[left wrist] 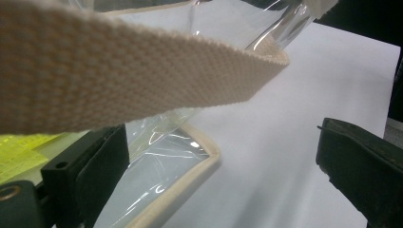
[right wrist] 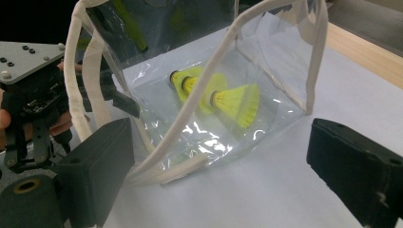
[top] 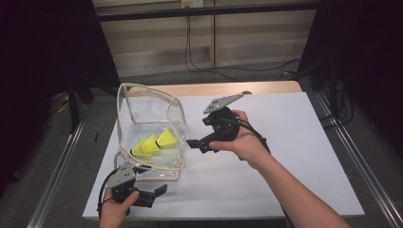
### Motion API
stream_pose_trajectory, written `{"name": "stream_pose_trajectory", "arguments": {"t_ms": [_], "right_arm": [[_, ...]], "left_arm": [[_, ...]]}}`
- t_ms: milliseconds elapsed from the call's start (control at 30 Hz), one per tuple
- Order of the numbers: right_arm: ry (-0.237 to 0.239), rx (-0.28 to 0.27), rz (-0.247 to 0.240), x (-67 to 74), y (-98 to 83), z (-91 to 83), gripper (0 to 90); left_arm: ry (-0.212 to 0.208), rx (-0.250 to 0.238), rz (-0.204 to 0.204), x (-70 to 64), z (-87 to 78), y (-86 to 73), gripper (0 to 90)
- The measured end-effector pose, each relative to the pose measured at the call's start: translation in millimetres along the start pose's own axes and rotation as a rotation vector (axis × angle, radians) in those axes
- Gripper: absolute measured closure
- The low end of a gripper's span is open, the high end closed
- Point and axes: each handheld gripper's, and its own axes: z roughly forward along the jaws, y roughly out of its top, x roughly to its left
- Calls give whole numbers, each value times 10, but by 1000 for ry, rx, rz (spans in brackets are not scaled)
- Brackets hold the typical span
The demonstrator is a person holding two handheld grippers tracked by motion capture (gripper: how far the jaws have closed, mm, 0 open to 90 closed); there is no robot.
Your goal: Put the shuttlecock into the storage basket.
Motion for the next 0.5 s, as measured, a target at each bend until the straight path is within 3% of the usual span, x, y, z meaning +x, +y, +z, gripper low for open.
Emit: {"name": "stream_pose_trajectory", "arguments": {"t_ms": [500], "right_arm": [[-6, -10, 9, -139, -276, -94, 79]], "left_arm": [[1, -1, 0, 2, 4, 2, 38]]}}
